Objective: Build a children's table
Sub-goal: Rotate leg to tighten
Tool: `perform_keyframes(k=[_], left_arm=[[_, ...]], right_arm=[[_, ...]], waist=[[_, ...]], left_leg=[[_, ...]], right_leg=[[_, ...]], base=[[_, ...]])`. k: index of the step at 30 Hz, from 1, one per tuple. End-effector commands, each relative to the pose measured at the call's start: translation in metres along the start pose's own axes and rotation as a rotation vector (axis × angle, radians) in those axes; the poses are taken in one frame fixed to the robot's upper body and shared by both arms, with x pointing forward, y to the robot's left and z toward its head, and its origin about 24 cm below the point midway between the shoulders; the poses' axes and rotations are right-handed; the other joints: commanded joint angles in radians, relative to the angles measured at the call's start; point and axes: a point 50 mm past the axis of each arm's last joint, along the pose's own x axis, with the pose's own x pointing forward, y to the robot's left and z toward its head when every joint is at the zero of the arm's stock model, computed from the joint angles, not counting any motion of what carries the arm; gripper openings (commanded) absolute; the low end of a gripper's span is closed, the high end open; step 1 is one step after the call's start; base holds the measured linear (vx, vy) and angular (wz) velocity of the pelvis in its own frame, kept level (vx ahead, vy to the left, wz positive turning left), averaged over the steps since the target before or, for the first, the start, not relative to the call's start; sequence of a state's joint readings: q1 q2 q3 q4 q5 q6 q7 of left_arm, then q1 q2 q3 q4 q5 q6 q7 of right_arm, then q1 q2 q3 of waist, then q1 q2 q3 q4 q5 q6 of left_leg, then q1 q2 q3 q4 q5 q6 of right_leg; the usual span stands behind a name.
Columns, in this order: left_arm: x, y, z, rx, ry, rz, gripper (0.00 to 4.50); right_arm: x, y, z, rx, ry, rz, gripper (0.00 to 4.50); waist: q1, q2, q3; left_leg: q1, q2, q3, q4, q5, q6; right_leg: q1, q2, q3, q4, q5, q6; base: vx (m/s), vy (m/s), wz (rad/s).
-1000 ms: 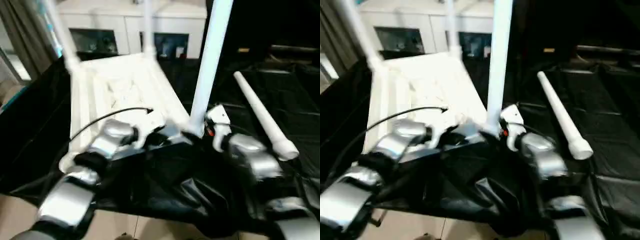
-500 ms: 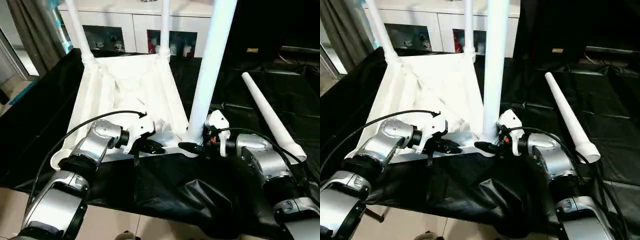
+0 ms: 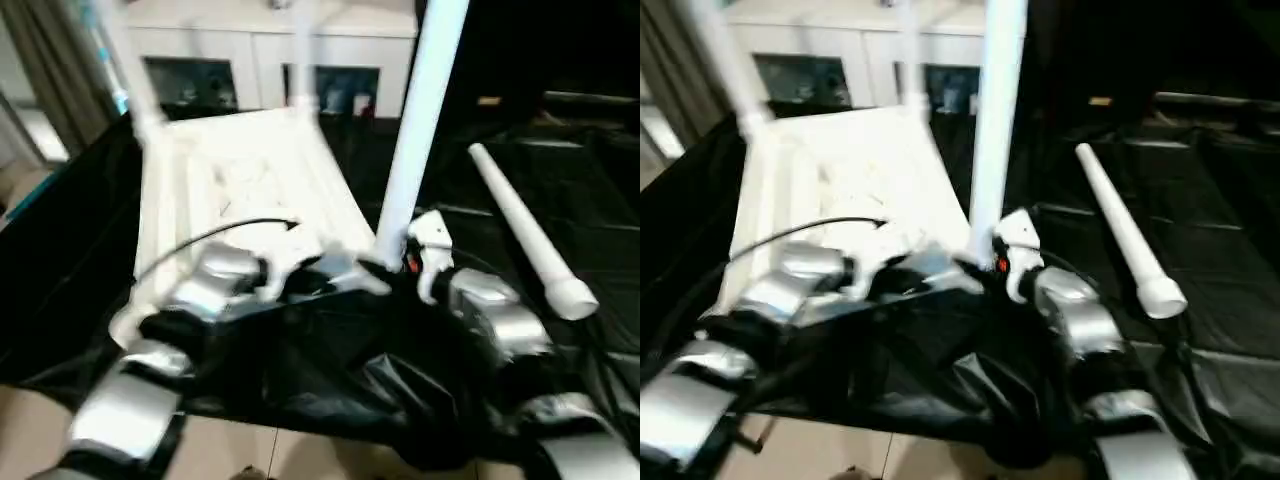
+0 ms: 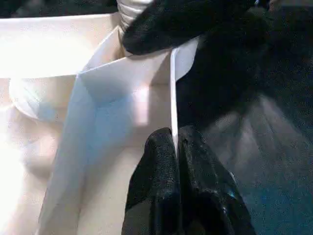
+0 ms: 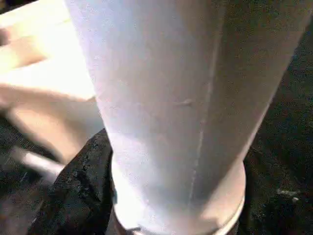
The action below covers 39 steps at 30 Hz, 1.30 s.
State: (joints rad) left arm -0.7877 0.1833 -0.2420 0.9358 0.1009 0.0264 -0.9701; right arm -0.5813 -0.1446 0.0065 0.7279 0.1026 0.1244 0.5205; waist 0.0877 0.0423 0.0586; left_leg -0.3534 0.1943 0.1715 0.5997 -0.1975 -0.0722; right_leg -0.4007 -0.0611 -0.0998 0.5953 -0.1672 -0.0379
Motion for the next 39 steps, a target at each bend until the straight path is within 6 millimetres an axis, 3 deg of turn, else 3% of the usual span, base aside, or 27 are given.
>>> perform_keyframes(k=[1, 3, 10, 12, 15, 21, 26, 29, 36, 39], left_arm=[[0.011, 0.004, 0.029, 0.010, -0.080, 0.086, 0.00], [0.025, 0.000, 0.037, -0.015, -0.087, 0.125, 0.00], [0.034, -0.007, 0.041, 0.003, -0.092, 0.104, 0.00], [0.031, -0.007, 0.038, 0.012, -0.091, 0.089, 0.00], [0.024, -0.006, 0.031, 0.025, -0.092, 0.046, 0.00], [0.004, -0.006, 0.017, 0.072, -0.080, -0.078, 0.00], [-0.012, -0.005, 0.009, 0.090, -0.088, -0.154, 0.00], [-0.019, -0.006, 0.006, 0.090, -0.090, -0.205, 0.00], [-0.027, -0.009, 0.002, 0.087, -0.076, -0.282, 0.00], [-0.027, -0.009, 0.002, 0.090, -0.076, -0.280, 0.00]], right_arm=[[0.005, 0.002, -0.032, 0.138, 0.133, -0.182, 2.74], [0.017, 0.017, -0.031, 0.174, 0.127, -0.220, 2.74], [0.033, 0.040, -0.016, 0.126, 0.077, -0.149, 2.74], [0.033, 0.039, -0.013, 0.121, 0.051, -0.115, 3.30], [0.028, 0.033, -0.007, 0.097, 0.007, -0.063, 3.51], [0.006, 0.019, -0.001, -0.049, -0.027, 0.133, 3.51], [-0.019, 0.005, 0.002, -0.131, -0.014, 0.283, 3.51], [-0.029, -0.001, 0.004, -0.162, 0.004, 0.341, 3.51], [-0.040, -0.008, 0.008, -0.192, 0.034, 0.411, 3.51], [-0.041, -0.007, 0.009, -0.181, 0.032, 0.419, 3.25]], waist=[[-0.005, -0.002, -0.067], [-0.006, -0.001, -0.068], [-0.006, 0.000, -0.069], [-0.008, -0.003, -0.070], [-0.010, -0.005, -0.072], [-0.008, -0.005, -0.077], [0.003, -0.002, -0.082], [0.009, -0.003, -0.079], [0.022, -0.006, -0.077], [0.024, -0.006, -0.078]], left_leg=[[0.007, 0.030, -0.010, -0.070, -0.180, 0.032], [0.010, 0.028, -0.011, -0.070, -0.187, 0.026], [0.006, 0.029, -0.013, -0.073, -0.202, 0.048], [0.005, 0.029, -0.013, -0.073, -0.198, 0.052], [-0.001, 0.030, -0.014, -0.072, -0.180, 0.069], [-0.010, 0.035, -0.011, -0.065, -0.110, 0.110], [-0.004, 0.042, -0.008, -0.062, -0.091, 0.126], [-0.004, 0.043, -0.007, -0.062, -0.103, 0.128], [-0.002, 0.042, -0.006, -0.064, -0.118, 0.101], [-0.004, 0.041, -0.007, -0.064, -0.107, 0.098]], right_leg=[[0.052, -0.092, 0.054, -0.094, -0.384, -0.148], [0.052, -0.093, 0.054, -0.100, -0.412, -0.137], [0.056, -0.093, 0.053, -0.098, -0.378, -0.140], [0.057, -0.093, 0.054, -0.096, -0.368, -0.144], [0.062, -0.093, 0.055, -0.089, -0.317, -0.157], [0.069, -0.092, 0.055, -0.073, -0.205, -0.193], [0.062, -0.089, 0.058, -0.057, -0.102, -0.230], [0.062, -0.091, 0.058, -0.059, -0.112, -0.233], [0.060, -0.092, 0.059, -0.069, -0.208, -0.201], [0.060, -0.091, 0.058, -0.067, -0.201, -0.195]], base=[[0.000, 0.000, 0.00], [0.000, 0.000, 0.00], [0.000, 0.000, 0.00], [0.000, 0.000, 0.00], [0.000, 0.000, 0.00], [0.000, 0.000, 0.00], [0.000, 0.000, 0.00], [0.000, 0.000, 0.00], [0.000, 0.000, 0.00], [0.000, 0.000, 0.00]])
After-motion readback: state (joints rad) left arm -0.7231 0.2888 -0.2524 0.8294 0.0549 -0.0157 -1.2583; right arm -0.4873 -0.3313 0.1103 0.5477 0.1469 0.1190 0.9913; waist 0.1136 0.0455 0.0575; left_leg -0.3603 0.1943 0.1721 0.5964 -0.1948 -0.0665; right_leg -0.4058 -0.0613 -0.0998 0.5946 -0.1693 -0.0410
